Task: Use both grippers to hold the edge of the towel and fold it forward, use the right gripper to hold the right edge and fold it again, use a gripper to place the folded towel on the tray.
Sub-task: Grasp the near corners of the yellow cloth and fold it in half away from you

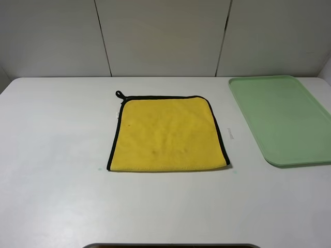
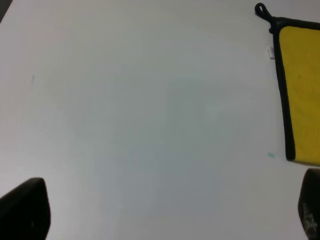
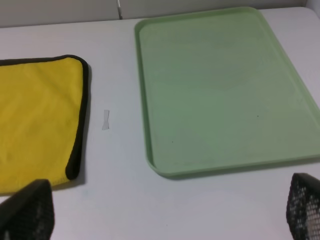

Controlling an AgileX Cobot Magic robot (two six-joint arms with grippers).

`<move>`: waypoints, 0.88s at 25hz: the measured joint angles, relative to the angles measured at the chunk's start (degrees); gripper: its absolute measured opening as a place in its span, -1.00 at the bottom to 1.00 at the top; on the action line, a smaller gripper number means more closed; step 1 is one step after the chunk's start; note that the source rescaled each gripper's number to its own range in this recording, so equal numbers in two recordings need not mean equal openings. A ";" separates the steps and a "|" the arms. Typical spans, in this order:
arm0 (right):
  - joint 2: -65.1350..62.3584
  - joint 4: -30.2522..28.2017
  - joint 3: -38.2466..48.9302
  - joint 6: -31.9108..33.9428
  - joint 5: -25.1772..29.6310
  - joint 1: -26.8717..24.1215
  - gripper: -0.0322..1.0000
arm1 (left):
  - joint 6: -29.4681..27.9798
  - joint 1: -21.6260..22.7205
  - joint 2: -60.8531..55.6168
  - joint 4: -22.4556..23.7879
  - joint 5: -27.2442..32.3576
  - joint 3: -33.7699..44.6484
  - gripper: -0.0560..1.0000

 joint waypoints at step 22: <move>9.28 2.53 0.00 0.00 -0.06 0.00 1.00 | 6.64 0.00 0.00 -7.53 0.01 -2.13 1.00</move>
